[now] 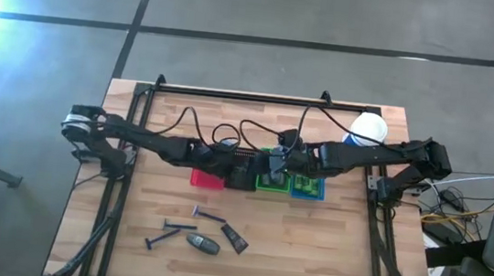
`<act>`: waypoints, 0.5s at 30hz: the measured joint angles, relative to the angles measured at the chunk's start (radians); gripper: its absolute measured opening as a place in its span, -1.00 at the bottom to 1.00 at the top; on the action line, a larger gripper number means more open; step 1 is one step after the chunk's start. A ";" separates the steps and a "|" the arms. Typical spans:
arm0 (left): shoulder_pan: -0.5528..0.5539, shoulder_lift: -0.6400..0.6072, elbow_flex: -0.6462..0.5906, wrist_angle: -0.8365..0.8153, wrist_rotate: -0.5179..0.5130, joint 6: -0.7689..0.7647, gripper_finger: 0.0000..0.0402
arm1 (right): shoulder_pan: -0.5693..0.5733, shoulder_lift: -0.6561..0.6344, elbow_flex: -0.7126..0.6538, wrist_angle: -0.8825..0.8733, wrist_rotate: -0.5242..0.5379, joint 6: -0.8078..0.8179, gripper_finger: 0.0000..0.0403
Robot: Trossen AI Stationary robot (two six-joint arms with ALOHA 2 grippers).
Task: Pick & Place Travel size toiletries
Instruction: Put the blue shave cream into the black bin
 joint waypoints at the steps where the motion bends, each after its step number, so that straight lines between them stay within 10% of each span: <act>1: -0.002 -0.010 0.000 -0.003 0.002 0.016 -0.14 | 0.002 -0.001 0.000 0.000 -0.019 -0.013 0.78; 10: -0.155 -0.099 -0.002 -0.086 0.304 0.552 -0.12 | 0.106 -0.002 -0.029 -0.036 -0.179 -0.040 0.70; 15: -0.334 -0.070 0.007 -0.087 0.195 0.901 -0.12 | 0.152 -0.002 -0.074 -0.052 -0.179 0.037 0.64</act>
